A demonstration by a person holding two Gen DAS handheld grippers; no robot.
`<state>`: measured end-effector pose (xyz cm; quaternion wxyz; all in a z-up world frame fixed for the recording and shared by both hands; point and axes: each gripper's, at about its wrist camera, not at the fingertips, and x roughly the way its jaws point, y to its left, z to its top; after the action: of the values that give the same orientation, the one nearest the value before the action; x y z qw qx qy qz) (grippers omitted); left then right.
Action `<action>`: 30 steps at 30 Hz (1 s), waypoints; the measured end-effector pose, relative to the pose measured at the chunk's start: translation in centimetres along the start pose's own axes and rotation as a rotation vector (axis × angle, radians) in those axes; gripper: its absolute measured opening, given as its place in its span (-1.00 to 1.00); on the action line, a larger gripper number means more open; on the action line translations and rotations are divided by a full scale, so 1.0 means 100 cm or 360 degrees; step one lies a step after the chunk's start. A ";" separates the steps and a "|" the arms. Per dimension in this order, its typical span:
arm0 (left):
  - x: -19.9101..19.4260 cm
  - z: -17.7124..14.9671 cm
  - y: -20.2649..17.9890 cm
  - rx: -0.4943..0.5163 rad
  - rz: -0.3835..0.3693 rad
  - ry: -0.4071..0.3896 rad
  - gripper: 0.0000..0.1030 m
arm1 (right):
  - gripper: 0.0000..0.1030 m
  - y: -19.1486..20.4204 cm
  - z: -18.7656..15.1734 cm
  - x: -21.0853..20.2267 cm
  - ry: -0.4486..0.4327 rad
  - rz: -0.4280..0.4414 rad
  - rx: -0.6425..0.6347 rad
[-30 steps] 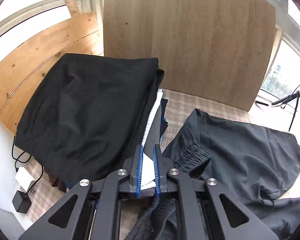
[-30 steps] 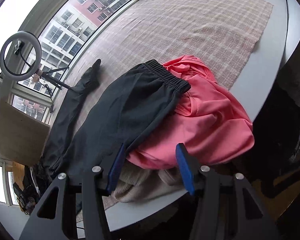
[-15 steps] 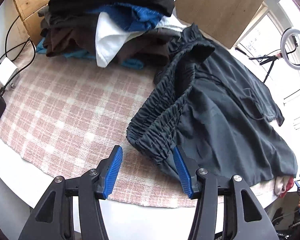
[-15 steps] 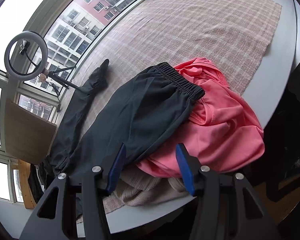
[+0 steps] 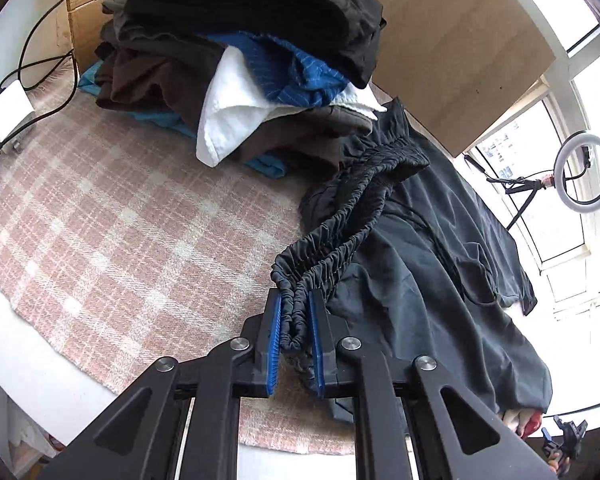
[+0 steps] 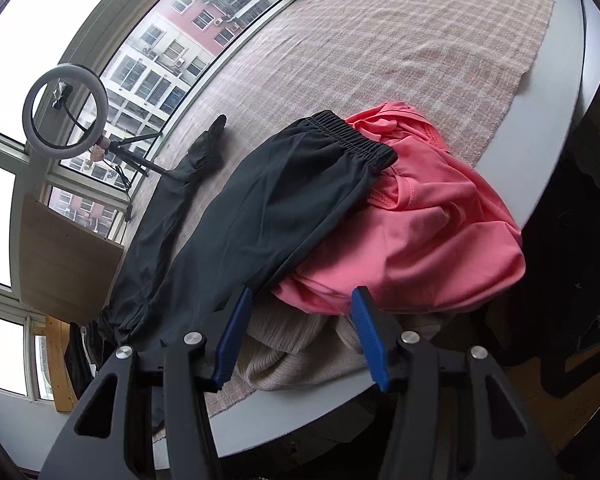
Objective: Fold clothes
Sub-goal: 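Grasp a black pant cuff with the right gripper while the left gripper holds the waistband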
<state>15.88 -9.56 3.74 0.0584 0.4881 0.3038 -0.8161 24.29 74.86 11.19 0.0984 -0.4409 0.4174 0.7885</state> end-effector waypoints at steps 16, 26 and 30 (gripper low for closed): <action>-0.048 0.058 -0.032 -0.0007 -0.0185 -0.0189 -0.83 | -0.92 0.026 0.050 0.038 -0.0108 0.0099 -0.0019; -0.085 0.078 -0.075 -0.0001 -0.0235 -0.0426 -0.84 | -0.96 0.106 0.110 0.004 -0.0320 0.0023 -0.0297; -0.081 0.065 -0.083 -0.0116 -0.0307 -0.0496 -0.85 | -0.96 0.122 0.143 0.037 -0.0287 -0.0157 -0.0320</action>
<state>11.84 -8.12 16.30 0.0438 0.3218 0.3658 -0.8722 6.92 77.03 19.00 0.1294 -0.3959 0.3037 0.8569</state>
